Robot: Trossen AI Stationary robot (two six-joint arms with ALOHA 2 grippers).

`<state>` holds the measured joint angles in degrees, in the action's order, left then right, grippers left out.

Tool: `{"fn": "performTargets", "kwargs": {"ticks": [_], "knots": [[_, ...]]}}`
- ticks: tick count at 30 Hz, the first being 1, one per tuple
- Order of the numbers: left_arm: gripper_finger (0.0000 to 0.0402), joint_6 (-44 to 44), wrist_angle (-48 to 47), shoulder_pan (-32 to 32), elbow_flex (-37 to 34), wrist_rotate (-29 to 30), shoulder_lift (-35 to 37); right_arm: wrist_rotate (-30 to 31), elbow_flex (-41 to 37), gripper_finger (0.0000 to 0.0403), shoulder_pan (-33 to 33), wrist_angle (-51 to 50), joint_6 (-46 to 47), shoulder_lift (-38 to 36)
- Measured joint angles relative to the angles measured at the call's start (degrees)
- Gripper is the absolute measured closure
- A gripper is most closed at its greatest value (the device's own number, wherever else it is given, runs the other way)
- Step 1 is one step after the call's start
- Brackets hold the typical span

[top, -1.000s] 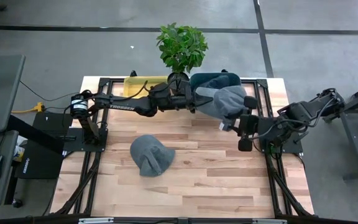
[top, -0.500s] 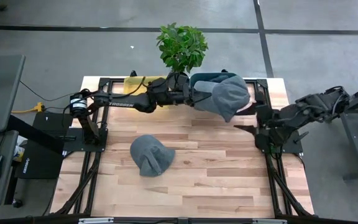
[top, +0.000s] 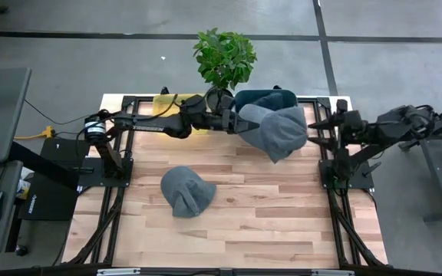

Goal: Pick & Place hat
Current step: Put the right gray cap into the yellow bin

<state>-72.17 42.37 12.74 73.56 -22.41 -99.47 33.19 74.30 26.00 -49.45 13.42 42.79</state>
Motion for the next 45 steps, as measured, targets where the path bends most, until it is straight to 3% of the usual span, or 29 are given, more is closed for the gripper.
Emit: {"fn": "performTargets", "kwargs": {"ticks": [12, 20, 34, 40, 45], "knots": [[0.0397, 8.64, -15.75, 0.76, -0.24, 1.41, 10.48, 4.37, -0.11, 0.0236, 0.0, -3.77, 1.61, -3.59], [0.0397, 16.28, -37.07, 0.76, -0.29, 6.9, 18.83, 8.72, -0.11, 0.0236, 0.0, -4.76, 1.59, -3.57], [0.0397, 21.83, -72.92, 0.76, -0.2, 26.26, 32.88, 13.65, -0.11, 0.0236, -0.02, -4.74, 1.59, -3.57], [0.0398, 22.11, -87.31, 0.76, -0.31, 39.1, 37.33, 15.14, -0.11, 0.0236, -0.04, -4.74, 1.59, -3.55], [0.0398, 23.33, -94.02, 0.81, -0.28, 49.64, 39.05, 16.22, -0.11, 0.0236, -0.06, -4.74, 2.07, -3.52]]}}
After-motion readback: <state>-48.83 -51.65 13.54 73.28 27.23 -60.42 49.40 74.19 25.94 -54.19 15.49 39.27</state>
